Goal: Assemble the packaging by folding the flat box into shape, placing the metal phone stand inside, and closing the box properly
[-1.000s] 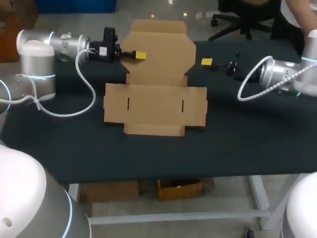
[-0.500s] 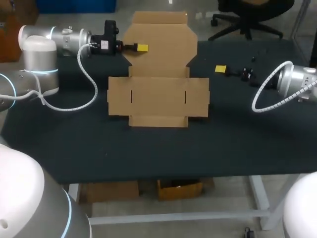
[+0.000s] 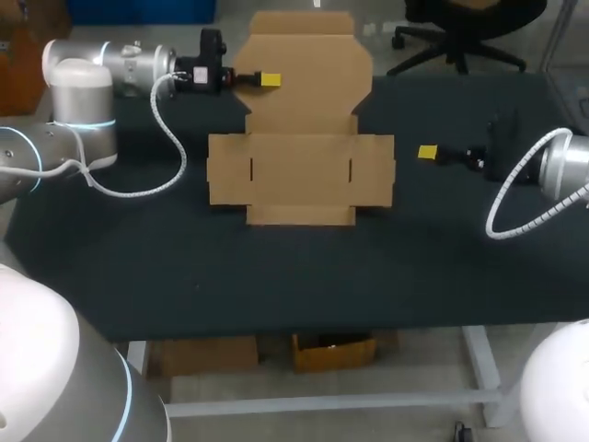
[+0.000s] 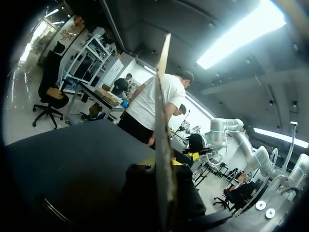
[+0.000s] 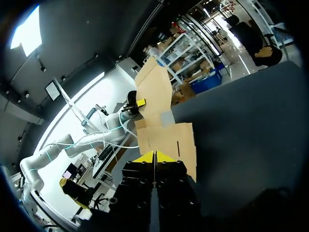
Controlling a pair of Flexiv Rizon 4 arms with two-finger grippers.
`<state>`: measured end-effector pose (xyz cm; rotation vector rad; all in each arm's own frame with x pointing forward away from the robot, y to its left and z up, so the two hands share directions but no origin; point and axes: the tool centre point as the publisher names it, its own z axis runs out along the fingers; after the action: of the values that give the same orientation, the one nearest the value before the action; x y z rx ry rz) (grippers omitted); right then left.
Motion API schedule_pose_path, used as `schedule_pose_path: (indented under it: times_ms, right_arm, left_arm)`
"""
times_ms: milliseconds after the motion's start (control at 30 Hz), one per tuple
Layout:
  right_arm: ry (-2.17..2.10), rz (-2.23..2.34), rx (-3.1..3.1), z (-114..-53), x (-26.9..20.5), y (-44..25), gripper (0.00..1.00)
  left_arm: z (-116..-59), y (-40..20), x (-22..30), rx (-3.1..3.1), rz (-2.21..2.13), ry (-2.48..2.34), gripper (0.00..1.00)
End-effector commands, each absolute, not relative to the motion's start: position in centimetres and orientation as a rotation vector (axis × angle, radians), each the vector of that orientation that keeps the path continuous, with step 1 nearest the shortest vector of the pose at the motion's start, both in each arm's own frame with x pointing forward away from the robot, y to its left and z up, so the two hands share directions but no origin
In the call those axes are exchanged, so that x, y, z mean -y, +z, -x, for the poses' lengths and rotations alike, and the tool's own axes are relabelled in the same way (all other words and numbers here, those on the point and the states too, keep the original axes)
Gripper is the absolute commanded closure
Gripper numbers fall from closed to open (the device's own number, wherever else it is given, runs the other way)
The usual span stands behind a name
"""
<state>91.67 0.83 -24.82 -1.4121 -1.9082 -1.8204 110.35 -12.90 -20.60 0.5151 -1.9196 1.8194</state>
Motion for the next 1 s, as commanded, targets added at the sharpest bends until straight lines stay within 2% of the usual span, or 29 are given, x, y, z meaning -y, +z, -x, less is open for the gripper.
schedule_pose_path:
  times_ms: [33,1000]
  right_arm:
    - [-1.759,1.608,2.023,-89.45,-0.51,-25.03,1.0]
    - [-1.761,1.627,2.051,-88.88,-0.48,-24.97,1.0]
  left_arm:
    - [-111.06,-20.82,12.81,1.901,-0.478,1.809,1.0]
    - [-111.06,-20.82,12.81,1.901,-0.478,1.809,1.0]
